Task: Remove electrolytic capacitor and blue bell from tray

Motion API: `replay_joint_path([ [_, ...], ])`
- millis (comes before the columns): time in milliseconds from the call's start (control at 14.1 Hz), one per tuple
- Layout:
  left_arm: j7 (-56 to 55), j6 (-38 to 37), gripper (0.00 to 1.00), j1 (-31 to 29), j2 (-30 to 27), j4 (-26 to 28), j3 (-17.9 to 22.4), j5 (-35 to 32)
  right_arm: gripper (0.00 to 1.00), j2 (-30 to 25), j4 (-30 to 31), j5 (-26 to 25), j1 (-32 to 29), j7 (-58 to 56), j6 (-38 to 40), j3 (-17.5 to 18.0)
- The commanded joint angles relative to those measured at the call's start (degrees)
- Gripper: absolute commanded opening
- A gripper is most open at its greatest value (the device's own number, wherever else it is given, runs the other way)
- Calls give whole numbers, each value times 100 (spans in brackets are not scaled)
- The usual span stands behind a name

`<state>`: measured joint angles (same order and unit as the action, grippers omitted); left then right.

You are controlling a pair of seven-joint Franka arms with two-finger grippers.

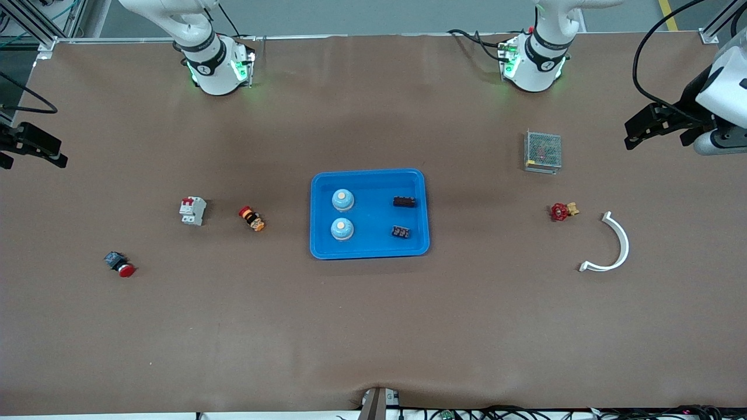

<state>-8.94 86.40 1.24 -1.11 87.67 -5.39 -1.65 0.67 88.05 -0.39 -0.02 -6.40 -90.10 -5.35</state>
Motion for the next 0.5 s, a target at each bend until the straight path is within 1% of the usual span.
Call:
replay_joint_path([
  [0, 85, -106, 100, -1, -39, -31, -32, 15, 100, 91, -174, 13, -42, 42, 46, 34],
  [425, 23, -124, 100, 8, 5, -75, -33, 6, 100, 91, -174, 21, -42, 34, 37, 43],
])
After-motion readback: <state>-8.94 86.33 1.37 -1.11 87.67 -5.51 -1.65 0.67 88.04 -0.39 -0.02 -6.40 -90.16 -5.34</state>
